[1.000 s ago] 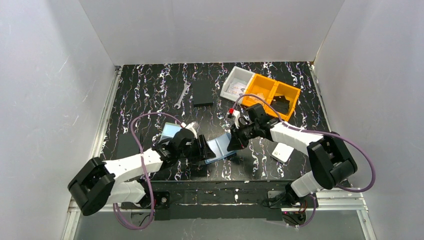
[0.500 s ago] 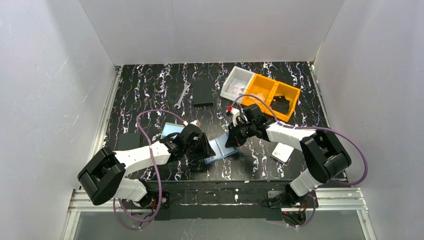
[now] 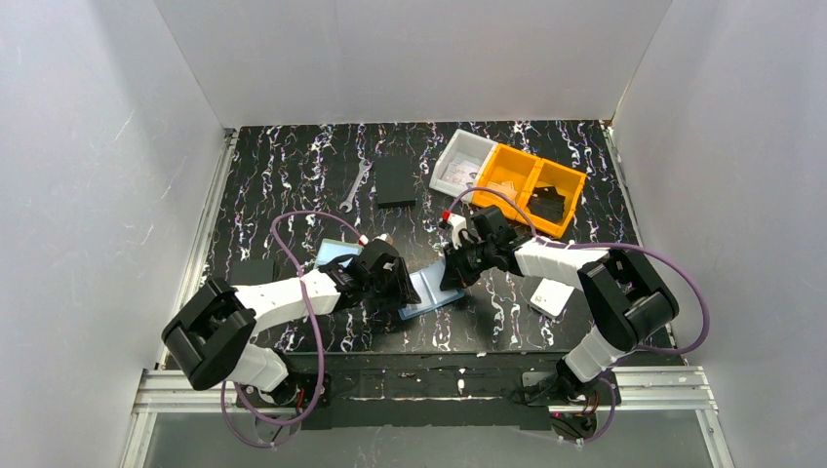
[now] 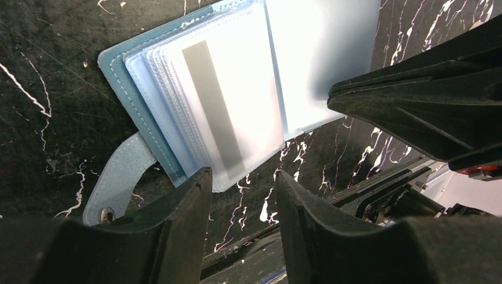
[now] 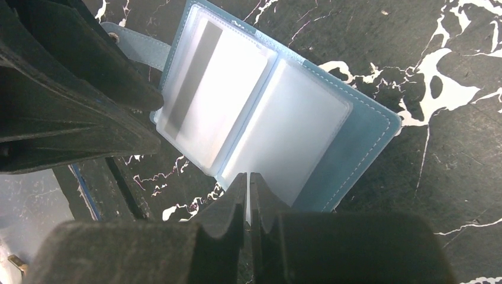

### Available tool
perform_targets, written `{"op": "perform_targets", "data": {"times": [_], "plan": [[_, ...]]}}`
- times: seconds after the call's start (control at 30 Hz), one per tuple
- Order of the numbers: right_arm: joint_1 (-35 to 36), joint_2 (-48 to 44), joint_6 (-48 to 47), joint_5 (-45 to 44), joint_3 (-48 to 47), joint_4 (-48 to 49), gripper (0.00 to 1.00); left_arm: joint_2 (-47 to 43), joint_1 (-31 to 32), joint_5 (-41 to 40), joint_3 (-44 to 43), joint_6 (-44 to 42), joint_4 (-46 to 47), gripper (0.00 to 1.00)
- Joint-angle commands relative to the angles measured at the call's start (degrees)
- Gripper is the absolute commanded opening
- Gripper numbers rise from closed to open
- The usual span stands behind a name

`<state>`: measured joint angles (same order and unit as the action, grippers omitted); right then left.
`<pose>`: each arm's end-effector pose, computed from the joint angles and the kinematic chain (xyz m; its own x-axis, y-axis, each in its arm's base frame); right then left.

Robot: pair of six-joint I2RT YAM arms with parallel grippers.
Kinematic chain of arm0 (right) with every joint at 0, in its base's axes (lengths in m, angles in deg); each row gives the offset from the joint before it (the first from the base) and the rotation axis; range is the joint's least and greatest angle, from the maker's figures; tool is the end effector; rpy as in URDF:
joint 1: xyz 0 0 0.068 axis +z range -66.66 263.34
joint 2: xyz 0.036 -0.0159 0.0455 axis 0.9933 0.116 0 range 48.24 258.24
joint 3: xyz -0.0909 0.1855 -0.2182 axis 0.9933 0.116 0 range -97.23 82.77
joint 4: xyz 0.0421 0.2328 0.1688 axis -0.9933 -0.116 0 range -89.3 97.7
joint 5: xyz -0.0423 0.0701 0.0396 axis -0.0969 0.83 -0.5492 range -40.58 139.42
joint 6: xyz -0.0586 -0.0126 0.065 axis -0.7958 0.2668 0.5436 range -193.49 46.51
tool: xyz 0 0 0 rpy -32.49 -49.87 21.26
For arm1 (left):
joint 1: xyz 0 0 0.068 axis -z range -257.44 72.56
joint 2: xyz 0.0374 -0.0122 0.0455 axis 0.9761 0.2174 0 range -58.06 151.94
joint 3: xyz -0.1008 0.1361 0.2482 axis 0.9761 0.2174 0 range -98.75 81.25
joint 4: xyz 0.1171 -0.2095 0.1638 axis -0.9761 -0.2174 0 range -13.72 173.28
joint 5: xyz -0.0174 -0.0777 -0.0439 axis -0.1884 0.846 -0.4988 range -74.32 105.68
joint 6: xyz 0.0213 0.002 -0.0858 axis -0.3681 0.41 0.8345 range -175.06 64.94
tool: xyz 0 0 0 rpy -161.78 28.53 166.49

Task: Take the credit cards out of the card holder
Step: Remove the credit card from the card holder.

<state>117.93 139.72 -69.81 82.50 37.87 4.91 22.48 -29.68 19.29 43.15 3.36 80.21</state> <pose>0.2652 0.2352 0.1407 -0.6728 -0.3986 -0.6233 -0.7266 0.5147 0.4551 0.2133 -0.2425 0.1515 -0.9059 -0.2669 -0.3288 -0.0058 0.7841 -0.6206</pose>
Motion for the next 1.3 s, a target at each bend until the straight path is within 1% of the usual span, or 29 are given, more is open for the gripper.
{"op": "perform_targets", "data": {"times": [0.0, 0.33, 0.53, 0.6, 0.7, 0.77, 0.8, 0.97, 1.03, 1.13, 1.17, 1.27], "plan": [[0.44, 0.53, -0.08, -0.46, -1.72, 1.47, 0.13, 1.15, -0.03, -0.71, -2.35, -0.93, -1.15, 0.43], [1.07, 1.47, -0.94, -0.94, -1.89, 1.02, 0.13, 4.57, -0.07, 2.75, -1.40, -0.62, 5.63, 0.42], [1.35, 1.80, -1.43, -1.44, -1.85, 0.75, 0.13, 4.57, -0.12, 2.84, -2.01, -1.87, 6.43, 0.42], [1.35, 1.72, -1.78, -0.85, -2.00, 0.52, 0.18, 4.26, -0.11, 2.45, -2.10, -2.35, 6.50, 0.42], [1.36, 0.78, -3.43, 2.27, -2.60, 0.06, 0.29, 3.62, -0.25, 1.41, -2.00, -2.32, 6.56, 0.43], [1.50, -0.16, -7.41, 3.94, -3.44, -1.63, 0.34, 2.85, -0.36, 0.58, -1.48, -1.96, 6.78, 0.45], [1.73, -0.61, -9.40, 3.81, -4.06, -2.79, 0.38, 2.38, -0.46, 0.26, -1.07, -1.73, 6.97, 0.45], [2.74, -1.79, -19.48, 3.61, -8.22, -10.47, 0.51, -2.36, -0.72, -2.30, 1.58, -1.55, 8.05, 0.52], [3.81, -1.25, -22.01, 2.21, -10.07, -12.89, 0.54, -5.93, -0.81, -4.22, 3.59, -1.52, 8.52, 0.55], [5.59, 0.45, -23.24, 0.25, -13.05, -15.43, 0.57, -11.31, -1.03, -6.50, 5.87, -2.16, 8.41, 0.58], [6.17, 1.32, -23.40, -0.17, -13.95, -16.15, 0.57, -13.04, -1.13, -7.31, 6.75, -2.22, 7.89, 0.58], [9.20, 3.73, -24.35, -3.30, -17.01, -18.70, 0.64, -18.32, -1.56, -10.15, 8.70, -2.48, 3.64, 0.66]]}}
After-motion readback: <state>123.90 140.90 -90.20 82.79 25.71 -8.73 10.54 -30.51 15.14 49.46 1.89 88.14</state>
